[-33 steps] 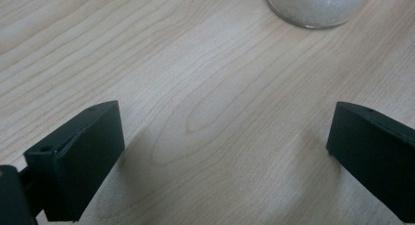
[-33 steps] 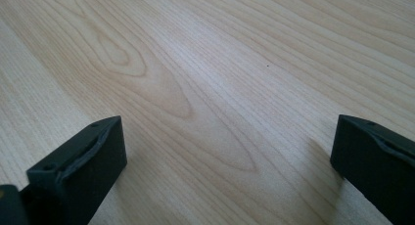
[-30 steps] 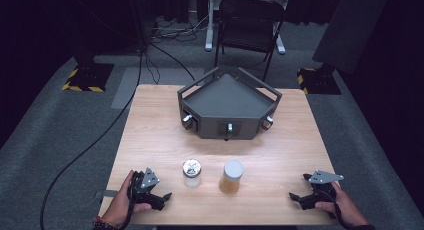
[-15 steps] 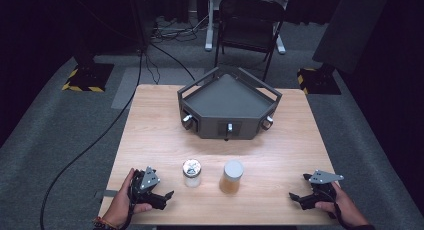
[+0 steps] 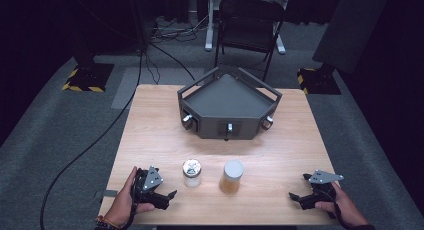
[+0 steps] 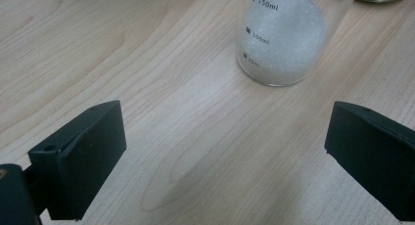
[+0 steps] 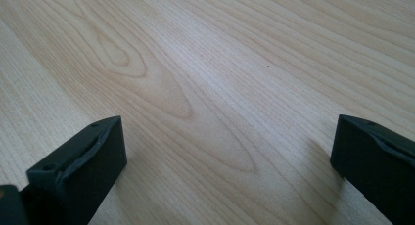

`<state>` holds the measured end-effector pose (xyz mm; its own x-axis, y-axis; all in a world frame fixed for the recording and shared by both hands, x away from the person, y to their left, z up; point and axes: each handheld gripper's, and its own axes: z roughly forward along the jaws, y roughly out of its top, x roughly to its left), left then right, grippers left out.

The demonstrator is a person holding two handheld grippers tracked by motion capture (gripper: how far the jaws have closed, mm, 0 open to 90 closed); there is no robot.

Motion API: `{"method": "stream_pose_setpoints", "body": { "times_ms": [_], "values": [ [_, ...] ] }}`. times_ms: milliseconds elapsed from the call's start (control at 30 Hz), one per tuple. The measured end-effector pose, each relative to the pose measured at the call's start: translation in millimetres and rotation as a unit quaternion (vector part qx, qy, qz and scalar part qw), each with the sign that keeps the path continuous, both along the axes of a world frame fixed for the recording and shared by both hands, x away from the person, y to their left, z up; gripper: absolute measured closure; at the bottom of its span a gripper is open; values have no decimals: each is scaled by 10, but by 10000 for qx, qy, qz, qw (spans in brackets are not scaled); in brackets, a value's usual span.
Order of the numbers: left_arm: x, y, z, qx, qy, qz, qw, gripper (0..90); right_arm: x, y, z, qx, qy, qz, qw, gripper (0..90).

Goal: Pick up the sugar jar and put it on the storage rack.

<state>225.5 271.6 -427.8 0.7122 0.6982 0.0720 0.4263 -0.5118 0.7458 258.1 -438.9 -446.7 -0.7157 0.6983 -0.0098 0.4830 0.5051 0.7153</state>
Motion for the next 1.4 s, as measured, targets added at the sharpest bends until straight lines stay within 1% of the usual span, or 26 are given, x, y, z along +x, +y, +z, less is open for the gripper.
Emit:
{"method": "stream_pose_setpoints", "body": {
  "times_ms": [133, 233, 333, 467, 500, 567, 633, 700, 1000, 1033, 1167, 1233, 1300, 1400],
  "values": [
    [-4, -10, 11, -24, -45, -5, 10000, 14, 0, 0, 0, 0, 0, 1, 10000, 0],
    [21, -12, 18, -94, -12, -65, 9999, 13, 0, 0, 0, 0, 0, 1, 10000, 0],
    [43, -49, 29, -62, -3, -140, 9999, 14, 0, 0, 0, 0, 0, 1, 10000, 0],
    [50, -54, 31, -163, -3, -164, 9997, 14, 0, 0, 0, 0, -1, 1, 10000, 0],
    [41, -55, 31, -221, -2, -133, 9997, 12, 0, 0, 0, 0, 1, 1, 10000, 0],
    [33, -58, 32, -245, -9, -113, 9996, 14, 0, 0, 0, 0, 0, 1, 10000, 0],
    [34, -51, 29, -339, -7, -99, 9994, 12, 0, 0, 0, 0, 0, 1, 10000, 0],
    [33, -61, 33, -375, -8, -92, 9993, 13, 0, 0, 0, 0, 0, 0, 10000, 0],
    [87, -143, 41, -350, 40, -193, 9992, 12, 0, 0, 0, -1, -1, 1, 10000, 0],
    [109, -168, 48, -331, 69, -249, 9991, 13, 0, 0, 0, -1, 0, 1, 10000, 0],
    [139, -222, 58, -283, 113, -337, 9990, 12, 0, 0, 0, 0, -1, 1, 10000, 0],
    [143, -228, 58, -281, 112, -339, 9990, 13, 0, 0, 0, 0, 0, 0, 10000, 0],
    [159, -232, 55, -333, 129, -318, 9989, 13, 0, 0, 0, 0, -1, 1, 10000, 0],
    [172, -240, 57, -351, 143, -323, 9988, 13, 0, 0, 0, -1, -1, 1, 10000, 0]
  ]
}}
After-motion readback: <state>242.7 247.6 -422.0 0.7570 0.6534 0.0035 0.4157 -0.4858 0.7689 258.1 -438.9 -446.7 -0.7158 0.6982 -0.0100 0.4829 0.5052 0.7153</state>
